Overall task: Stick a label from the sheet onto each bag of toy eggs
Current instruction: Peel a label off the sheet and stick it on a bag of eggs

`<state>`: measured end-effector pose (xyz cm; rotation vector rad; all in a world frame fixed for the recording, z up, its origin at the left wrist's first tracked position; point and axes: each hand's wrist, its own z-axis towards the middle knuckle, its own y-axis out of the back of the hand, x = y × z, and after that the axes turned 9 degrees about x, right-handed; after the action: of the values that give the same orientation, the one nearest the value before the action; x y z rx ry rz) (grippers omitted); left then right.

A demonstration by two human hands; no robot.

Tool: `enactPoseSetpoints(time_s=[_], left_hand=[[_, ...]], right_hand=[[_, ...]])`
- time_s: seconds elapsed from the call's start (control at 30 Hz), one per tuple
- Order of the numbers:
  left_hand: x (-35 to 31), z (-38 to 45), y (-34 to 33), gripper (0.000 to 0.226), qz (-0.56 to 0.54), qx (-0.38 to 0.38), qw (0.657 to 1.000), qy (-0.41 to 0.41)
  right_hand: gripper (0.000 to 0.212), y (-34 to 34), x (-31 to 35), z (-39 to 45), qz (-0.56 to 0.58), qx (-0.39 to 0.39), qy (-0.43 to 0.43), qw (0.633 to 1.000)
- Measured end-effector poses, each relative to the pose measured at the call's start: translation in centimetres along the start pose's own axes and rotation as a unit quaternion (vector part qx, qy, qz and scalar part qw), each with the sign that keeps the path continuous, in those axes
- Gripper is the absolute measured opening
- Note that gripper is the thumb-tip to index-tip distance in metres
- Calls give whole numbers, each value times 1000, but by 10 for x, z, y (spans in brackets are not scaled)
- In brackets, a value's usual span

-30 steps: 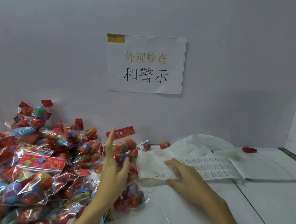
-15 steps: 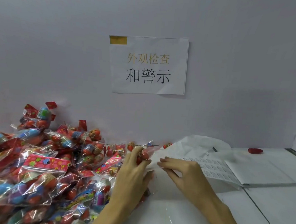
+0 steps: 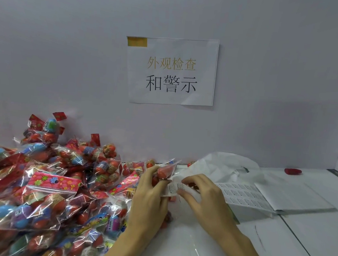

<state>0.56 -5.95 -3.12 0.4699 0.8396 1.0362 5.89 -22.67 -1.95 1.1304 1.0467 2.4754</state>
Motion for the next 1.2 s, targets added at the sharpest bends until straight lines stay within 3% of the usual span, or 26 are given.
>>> enactPoseSetpoints(time_s=[0.43,0.63,0.8,1.03,1.2], left_hand=[[3,-1,0,24,-5,12,1000,2],[4,-1,-1,35,1,27,1000,5],[4,-1,1,31,-21,9,1000,-7],[6,1,4,23,-50,-8,999,18],[4,1,4,27,-38,41,998,2]], right_hand=[[11,-4,6,-1,-23,-30,35,999],[12,-9,5,-1,51,-51,11,997],[25,-7,3,0,57,-15,23,998],[10,-13,-1,2,-2,-11,76,997],[7,-14,-8,3,-26,12,87,996]])
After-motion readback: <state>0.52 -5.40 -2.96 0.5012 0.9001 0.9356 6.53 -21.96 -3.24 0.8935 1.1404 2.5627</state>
